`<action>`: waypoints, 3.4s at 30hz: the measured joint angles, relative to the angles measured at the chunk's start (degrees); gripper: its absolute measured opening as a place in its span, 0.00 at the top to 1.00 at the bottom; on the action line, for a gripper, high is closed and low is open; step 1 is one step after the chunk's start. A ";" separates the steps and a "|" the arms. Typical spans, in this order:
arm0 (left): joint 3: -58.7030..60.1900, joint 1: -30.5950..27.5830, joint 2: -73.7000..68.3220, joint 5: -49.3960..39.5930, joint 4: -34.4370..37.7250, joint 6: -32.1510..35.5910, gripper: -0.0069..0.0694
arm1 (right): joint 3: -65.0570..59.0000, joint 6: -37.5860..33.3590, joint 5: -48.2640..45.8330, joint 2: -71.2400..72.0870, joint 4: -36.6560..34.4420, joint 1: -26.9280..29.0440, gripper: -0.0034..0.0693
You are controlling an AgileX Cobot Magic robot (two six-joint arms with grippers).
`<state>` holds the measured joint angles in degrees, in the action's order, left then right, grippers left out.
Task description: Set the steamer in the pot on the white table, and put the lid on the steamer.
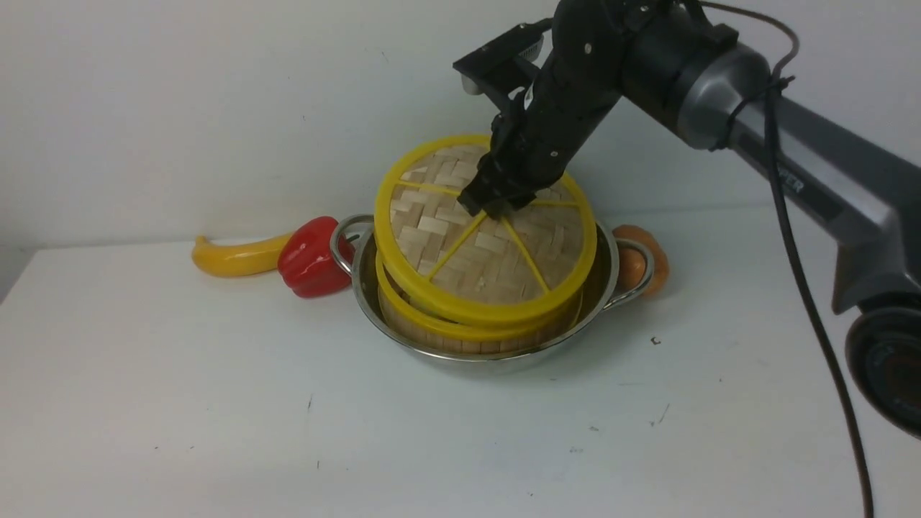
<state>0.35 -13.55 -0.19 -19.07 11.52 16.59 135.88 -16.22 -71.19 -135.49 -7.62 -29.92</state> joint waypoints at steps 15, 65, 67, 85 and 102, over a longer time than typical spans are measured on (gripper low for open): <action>0.00 0.00 0.00 0.00 0.00 0.00 0.59 | 0.07 0.05 0.00 -0.47 -0.21 0.00 0.76; 0.00 0.00 0.00 0.00 0.00 0.05 0.59 | 0.25 0.05 4.85 -4.18 -1.06 0.00 0.76; 0.00 0.00 0.00 0.00 0.00 0.05 0.59 | 0.25 0.05 4.85 -4.18 -1.11 0.00 0.76; 0.00 0.00 0.00 0.00 0.00 0.05 0.59 | 0.20 -3.16 5.53 -1.72 -2.80 0.00 0.35; 0.00 0.00 0.00 0.00 0.00 0.05 0.59 | 0.30 2.13 1.02 24.09 -3.73 0.00 0.96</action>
<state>0.35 -13.55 -0.19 -19.07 11.52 16.64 136.18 -14.09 -70.17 -111.40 -11.34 -29.92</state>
